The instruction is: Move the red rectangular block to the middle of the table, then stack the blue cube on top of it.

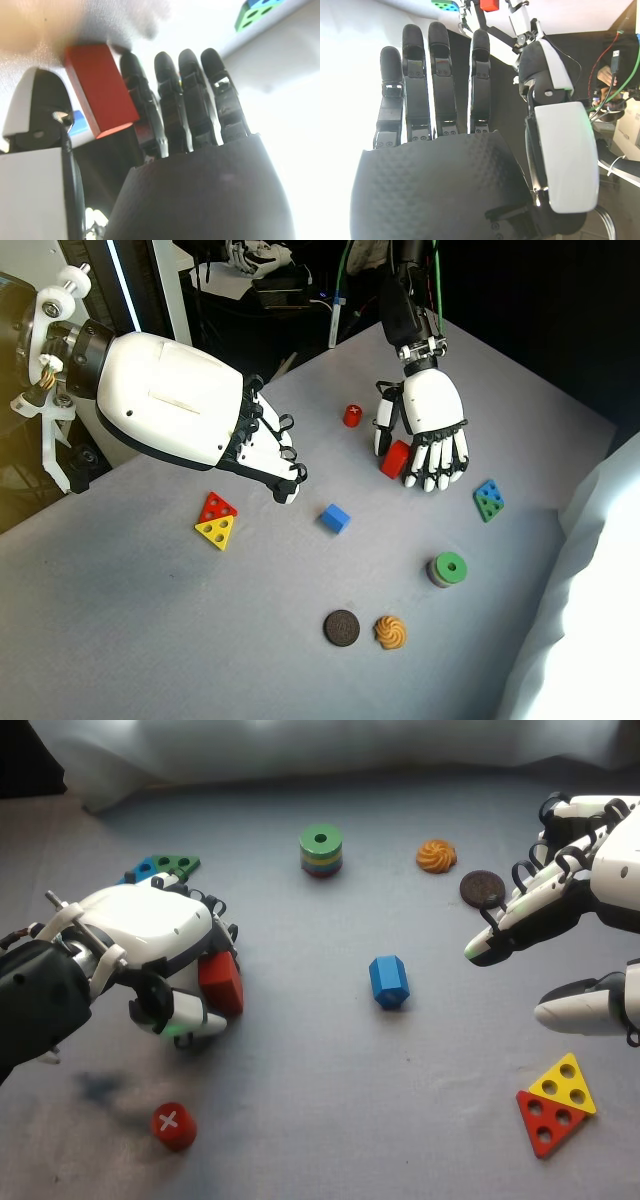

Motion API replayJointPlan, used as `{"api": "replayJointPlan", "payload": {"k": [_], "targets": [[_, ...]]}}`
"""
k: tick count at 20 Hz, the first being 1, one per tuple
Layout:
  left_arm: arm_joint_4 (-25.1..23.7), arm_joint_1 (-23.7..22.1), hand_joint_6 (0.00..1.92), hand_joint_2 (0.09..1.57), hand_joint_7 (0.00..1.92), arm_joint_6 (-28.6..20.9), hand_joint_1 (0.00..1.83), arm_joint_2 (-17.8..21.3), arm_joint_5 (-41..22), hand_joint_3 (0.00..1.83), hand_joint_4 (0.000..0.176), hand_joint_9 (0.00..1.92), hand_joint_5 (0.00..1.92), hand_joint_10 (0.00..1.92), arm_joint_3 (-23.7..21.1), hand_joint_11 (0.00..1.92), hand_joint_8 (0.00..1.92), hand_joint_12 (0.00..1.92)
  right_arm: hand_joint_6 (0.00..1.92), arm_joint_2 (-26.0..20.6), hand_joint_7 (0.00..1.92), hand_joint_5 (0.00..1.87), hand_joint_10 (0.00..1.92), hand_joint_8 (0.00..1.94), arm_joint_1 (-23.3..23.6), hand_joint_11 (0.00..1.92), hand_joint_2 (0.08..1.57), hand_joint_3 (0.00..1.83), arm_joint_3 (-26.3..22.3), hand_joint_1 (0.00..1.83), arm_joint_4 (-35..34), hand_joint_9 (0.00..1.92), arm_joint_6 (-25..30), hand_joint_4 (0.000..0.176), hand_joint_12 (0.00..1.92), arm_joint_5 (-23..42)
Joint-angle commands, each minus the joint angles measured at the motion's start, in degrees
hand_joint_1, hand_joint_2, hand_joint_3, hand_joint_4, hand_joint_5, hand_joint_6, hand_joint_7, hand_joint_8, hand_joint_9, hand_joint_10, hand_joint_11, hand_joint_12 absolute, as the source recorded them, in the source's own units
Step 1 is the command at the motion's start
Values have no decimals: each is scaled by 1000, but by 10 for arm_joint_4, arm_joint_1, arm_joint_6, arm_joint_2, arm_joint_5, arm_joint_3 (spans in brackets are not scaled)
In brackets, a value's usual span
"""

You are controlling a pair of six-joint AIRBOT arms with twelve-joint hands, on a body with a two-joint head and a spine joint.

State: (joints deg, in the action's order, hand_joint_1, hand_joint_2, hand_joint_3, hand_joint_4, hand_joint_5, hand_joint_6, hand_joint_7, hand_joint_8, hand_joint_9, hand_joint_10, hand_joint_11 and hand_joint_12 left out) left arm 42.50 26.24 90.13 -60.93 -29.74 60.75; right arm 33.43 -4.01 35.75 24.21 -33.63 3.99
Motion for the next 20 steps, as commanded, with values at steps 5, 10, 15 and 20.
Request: {"api": "replayJointPlan", "payload": {"k": [5, 10, 15, 20], "targets": [[-9, -8, 952, 1108, 610, 5, 1081, 4, -47, 0, 13, 505, 997, 7, -1, 13, 4, 1058, 2, -6, 641, 634, 5, 1, 4, 0, 1220, 0, -1, 463, -5, 558, 0, 0, 1218, 56], [-3, -10, 948, 1106, 598, 10, 1081, 4, -47, 0, 11, 491, 999, 1, -2, 0, 0, 1051, 3, -6, 646, 637, 6, 2, 4, 0, 1216, 0, -1, 486, -5, 561, 0, 0, 1222, 56], [49, -30, 924, 1098, 609, 57, 1070, 4, -47, 0, 53, 481, 1014, 3, -9, 0, 3, 998, 4, -6, 653, 647, 6, 3, 4, 0, 1213, 0, -1, 482, -5, 566, 0, 0, 1223, 56], [116, -61, 928, 1099, 608, 117, 1078, 1, -51, 1, 32, 481, 1012, 2, -21, 0, 2, 986, 2, -6, 653, 645, 4, 3, 4, 0, 1218, 1, -1, 466, -5, 564, 0, 0, 1211, 56]]}}
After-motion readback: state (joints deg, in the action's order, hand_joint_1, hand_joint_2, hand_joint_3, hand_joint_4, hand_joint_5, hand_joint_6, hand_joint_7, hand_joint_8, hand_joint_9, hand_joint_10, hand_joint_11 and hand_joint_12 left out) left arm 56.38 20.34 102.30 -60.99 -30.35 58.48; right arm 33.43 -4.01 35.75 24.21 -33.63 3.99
